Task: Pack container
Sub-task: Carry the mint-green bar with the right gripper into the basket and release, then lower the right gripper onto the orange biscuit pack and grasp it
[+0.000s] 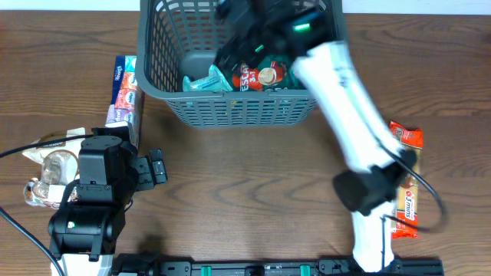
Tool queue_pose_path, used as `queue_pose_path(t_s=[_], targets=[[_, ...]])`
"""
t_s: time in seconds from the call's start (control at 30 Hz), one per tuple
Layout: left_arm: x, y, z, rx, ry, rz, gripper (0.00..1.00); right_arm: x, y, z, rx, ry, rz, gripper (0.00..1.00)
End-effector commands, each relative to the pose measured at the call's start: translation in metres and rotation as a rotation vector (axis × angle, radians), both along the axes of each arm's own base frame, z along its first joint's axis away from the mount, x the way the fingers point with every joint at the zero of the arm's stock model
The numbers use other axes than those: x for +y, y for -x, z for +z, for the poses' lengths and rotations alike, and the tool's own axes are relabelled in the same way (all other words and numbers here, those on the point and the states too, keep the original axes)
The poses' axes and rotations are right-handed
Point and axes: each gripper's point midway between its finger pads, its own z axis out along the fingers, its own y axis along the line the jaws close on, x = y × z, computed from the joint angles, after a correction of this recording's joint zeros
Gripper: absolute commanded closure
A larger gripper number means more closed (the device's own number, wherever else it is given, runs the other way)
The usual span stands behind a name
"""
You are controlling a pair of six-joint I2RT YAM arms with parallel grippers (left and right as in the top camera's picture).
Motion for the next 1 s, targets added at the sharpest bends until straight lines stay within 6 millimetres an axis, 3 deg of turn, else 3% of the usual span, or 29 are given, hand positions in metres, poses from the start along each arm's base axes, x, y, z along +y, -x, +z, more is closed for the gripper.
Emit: queue_pose_path(t_s=[0.0,0.07,0.13,0.17,0.3,0.43,0.57,0.73,0.83,0.97], targets=[[0.003,-0.001,0.006,-0.016,-0.012,0.009,0.01,-0.103,0.018,0.112,-0.134,-0.147,-0.343,0.01],[0.003,-0.001,0.006,-0.016,-0.011,0.008,0.02,-0.169,0.038,0.119,-0.072,-0.172,-0.575,0.01],[0.003,-0.001,0.006,-0.016,-0.012,0.009,0.01,-0.217,0.060,0.115,-0.003,-0.179,-0.747,0.01],[0.003,-0.001,0.007,-0.016,-0.012,0.009,0.02,-0.252,0.081,0.111,0.050,-0.181,-0.864,0.01],[0.003,-0.001,0.007,-0.016,-0.012,0.009,0.02,-0.313,0.115,0.104,0.120,-0.184,-1.056,0.01],[0.003,-0.001,0.007,-0.016,-0.012,0.009,0.02,-0.338,0.135,0.103,0.151,-0.248,-1.114,0.01],[0.003,-0.002,0.007,-0.020,-0.011,0.009,0.02,-0.347,0.167,0.083,0.221,-0.228,-1.181,0.01],[0.003,-0.002,0.007,-0.019,-0.011,0.009,0.01,-0.347,0.229,0.029,0.377,-0.142,-1.269,0.01],[0.003,-0.002,0.007,-0.019,-0.011,0.009,0.02,-0.359,0.262,-0.007,0.455,-0.034,-1.353,0.01],[0.003,-0.002,0.007,-0.020,-0.012,0.009,0.02,-0.367,0.275,-0.057,0.557,0.067,-1.279,0.01]])
